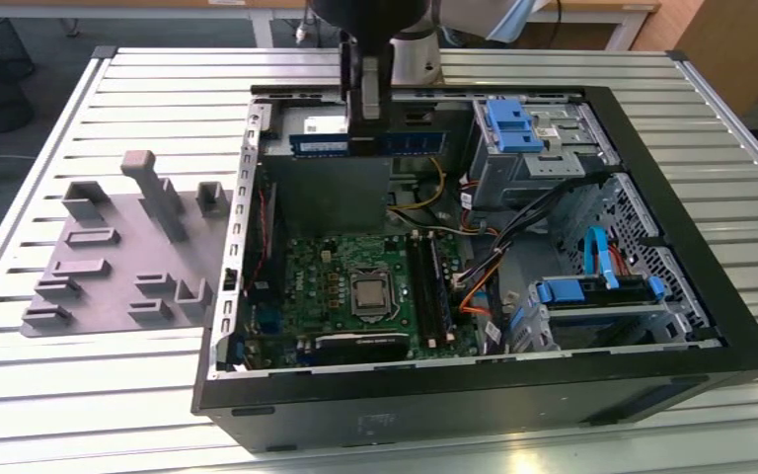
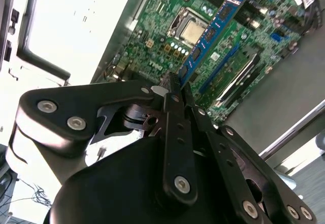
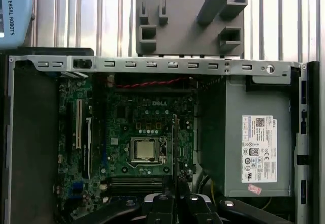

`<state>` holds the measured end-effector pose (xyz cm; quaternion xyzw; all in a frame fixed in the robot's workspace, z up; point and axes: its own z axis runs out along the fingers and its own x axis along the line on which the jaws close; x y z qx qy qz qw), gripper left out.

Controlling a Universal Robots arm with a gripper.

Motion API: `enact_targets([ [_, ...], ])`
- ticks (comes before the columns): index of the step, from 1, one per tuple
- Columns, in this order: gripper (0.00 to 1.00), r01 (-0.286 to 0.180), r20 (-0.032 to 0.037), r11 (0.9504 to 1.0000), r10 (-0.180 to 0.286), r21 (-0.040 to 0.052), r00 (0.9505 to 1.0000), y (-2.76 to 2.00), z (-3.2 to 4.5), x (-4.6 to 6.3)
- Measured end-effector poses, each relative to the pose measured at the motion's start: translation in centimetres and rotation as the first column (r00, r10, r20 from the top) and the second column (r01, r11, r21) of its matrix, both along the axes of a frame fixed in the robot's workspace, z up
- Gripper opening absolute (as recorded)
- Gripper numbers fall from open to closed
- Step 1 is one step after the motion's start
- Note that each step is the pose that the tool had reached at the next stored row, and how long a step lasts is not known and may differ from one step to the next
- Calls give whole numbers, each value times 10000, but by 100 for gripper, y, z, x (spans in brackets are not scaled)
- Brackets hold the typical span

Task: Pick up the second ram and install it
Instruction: 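Pick up the second ram and move it above second insertion slot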

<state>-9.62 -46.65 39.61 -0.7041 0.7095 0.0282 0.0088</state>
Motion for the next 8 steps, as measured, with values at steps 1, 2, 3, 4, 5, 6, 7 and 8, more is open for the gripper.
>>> enact_targets([
  [1,14,0,0,10000,0,0,10000,0,0,34],
  [2,14,0,0,10000,0,0,10000,0,0,58],
  [3,14,-1,0,10000,1,0,10000,0,0,80],
  [4,14,-1,1,10000,1,0,10000,0,0,104],
  [5,14,-1,0,10000,1,0,10000,0,0,129],
  [6,14,1,0,10000,-1,-1,10000,0,0,154],
  [7,14,1,0,10000,-1,0,10000,0,0,180],
  [8,14,1,1,10000,-1,1,10000,0,0,205],
])
